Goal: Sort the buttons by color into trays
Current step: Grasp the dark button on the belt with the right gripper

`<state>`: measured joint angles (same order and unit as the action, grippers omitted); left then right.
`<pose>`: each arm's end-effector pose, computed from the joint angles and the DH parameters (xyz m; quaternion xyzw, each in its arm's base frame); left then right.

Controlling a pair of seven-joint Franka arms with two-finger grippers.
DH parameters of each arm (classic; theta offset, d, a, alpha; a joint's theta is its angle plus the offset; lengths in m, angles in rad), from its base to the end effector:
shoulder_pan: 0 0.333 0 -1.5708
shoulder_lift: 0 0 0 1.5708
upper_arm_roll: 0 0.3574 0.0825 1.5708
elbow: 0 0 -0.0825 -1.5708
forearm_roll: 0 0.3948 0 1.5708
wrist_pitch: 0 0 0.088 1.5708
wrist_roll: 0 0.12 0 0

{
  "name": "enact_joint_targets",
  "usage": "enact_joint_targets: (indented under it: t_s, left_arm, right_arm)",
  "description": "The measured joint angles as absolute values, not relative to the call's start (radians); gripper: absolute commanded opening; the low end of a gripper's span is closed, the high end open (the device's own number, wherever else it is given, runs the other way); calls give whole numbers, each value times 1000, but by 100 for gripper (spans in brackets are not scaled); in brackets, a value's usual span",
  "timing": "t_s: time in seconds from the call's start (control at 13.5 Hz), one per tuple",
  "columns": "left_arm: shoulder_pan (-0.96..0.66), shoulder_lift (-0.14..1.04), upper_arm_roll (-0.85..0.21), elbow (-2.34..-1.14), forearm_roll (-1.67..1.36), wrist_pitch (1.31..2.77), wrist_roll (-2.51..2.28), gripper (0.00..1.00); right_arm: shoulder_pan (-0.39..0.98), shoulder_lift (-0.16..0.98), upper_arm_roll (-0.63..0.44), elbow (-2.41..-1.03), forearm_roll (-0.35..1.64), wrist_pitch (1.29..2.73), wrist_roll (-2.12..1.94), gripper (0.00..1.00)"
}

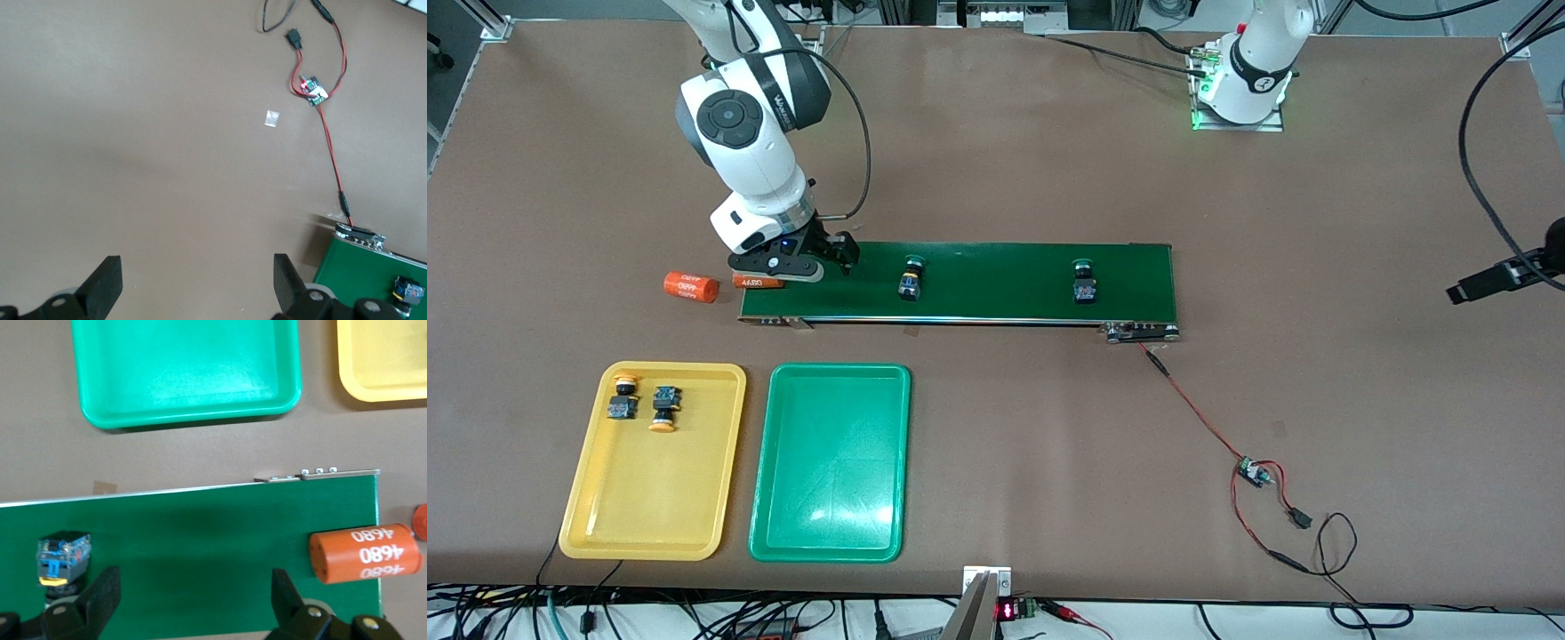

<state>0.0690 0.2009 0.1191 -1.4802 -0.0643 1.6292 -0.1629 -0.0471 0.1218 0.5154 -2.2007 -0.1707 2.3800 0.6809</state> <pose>0.6265 0.1042 0.5818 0.9838 0.1763 -0.0250 0.0205 0.5069 0.2488 0.3625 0.9976 -0.0493 0.0490 0.0055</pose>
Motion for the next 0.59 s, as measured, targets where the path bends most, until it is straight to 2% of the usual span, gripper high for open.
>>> enact_joint_targets:
  t_s: [0.37, 0.59]
  left_arm:
    - [62, 202, 115, -1445, -65, 1618, -163, 100]
    - [59, 200, 109, -1391, -65, 1523, -163, 100]
  right_arm:
    - [-27, 189, 517, -2159, -171, 2412, 704, 100]
    - [-22, 226, 517, -2151, -171, 2446, 705, 100]
